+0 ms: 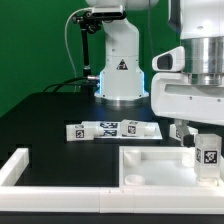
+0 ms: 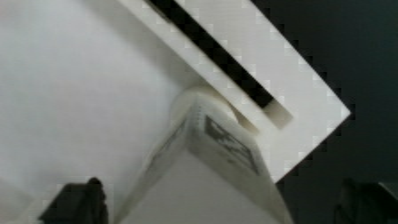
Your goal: Assemble one leg
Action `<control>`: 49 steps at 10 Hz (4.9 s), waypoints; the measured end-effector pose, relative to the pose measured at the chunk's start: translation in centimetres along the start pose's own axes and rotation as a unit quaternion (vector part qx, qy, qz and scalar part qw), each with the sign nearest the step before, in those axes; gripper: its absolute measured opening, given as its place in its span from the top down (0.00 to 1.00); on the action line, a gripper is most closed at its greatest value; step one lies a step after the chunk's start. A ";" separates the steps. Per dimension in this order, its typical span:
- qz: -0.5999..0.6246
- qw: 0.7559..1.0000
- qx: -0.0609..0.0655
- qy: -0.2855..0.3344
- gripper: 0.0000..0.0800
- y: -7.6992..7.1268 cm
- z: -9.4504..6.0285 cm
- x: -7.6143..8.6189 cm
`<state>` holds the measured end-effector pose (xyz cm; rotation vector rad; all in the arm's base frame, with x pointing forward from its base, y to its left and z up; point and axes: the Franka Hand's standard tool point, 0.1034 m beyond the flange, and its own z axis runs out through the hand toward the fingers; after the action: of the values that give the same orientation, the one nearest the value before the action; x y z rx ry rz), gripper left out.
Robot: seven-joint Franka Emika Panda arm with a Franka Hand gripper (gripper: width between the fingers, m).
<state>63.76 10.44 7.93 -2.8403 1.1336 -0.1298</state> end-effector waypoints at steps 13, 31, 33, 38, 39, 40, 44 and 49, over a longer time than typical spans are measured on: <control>-0.052 0.998 -0.023 0.006 0.64 0.0 0.8 -0.1; -0.140 0.989 -0.030 -0.023 0.19 0.4 0.9 -0.5; -0.186 0.982 -0.019 -0.002 0.19 -0.5 0.9 -0.6; -0.069 0.997 -0.020 -0.001 0.64 -0.4 1.0 -0.5; -0.007 1.000 -0.025 -0.003 0.64 -0.3 1.0 -0.1; 0.049 0.998 -0.024 -0.006 0.64 -0.2 1.0 0.0; 0.346 0.938 -0.005 -0.023 0.64 -0.5 1.0 0.0; 0.417 0.908 -0.003 -0.028 0.39 -0.5 1.0 -0.1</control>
Offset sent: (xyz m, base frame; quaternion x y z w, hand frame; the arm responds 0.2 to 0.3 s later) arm -0.0001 0.0332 -0.0164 -0.0293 -0.0289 -0.4867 0.8726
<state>64.18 10.94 6.94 -2.0849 2.1829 0.0168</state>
